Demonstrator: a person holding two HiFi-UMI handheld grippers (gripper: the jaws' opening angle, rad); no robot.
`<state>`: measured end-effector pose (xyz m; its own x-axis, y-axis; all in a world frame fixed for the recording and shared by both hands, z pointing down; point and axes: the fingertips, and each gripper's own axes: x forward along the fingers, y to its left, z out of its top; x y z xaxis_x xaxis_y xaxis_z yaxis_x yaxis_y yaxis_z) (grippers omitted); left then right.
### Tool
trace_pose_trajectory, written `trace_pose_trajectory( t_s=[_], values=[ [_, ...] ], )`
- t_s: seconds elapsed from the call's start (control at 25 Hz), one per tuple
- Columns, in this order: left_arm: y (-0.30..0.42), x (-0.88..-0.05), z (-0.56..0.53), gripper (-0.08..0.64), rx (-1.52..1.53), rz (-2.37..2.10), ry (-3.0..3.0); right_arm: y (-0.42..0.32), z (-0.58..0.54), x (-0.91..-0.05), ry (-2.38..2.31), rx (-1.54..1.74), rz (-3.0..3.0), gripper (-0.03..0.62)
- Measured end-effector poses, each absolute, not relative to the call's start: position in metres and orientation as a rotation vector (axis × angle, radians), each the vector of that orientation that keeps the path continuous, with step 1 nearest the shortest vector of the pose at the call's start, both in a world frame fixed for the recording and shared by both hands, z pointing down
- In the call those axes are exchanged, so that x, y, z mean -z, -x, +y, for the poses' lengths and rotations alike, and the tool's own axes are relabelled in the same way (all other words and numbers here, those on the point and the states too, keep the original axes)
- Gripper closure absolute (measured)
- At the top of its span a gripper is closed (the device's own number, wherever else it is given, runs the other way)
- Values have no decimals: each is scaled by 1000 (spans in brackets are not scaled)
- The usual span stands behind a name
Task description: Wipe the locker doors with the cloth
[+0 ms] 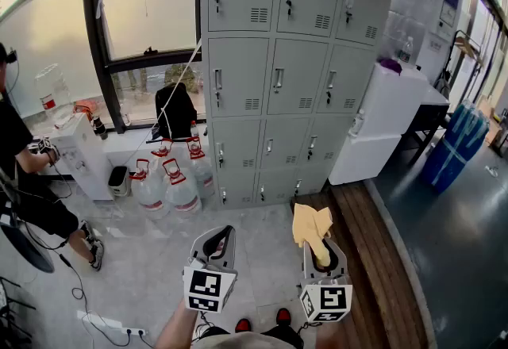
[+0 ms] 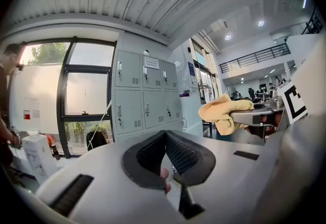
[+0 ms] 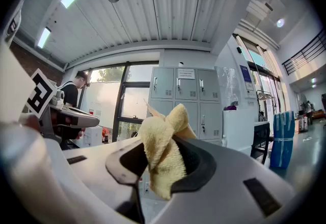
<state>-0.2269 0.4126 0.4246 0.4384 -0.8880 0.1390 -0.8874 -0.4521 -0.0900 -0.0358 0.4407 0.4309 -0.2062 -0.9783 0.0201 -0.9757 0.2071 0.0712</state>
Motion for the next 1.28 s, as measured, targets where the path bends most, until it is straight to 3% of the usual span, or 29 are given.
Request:
trace_pose_trajectory(
  t_s=[0.68, 1.28],
  values=[
    [220, -430, 371, 537, 258, 1659, 2650, 21, 402, -437, -1948, 21, -2402, 472],
    [155, -417, 220, 537, 255, 1779, 2565, -50, 234, -436, -1858, 7, -2508, 472]
  ],
)
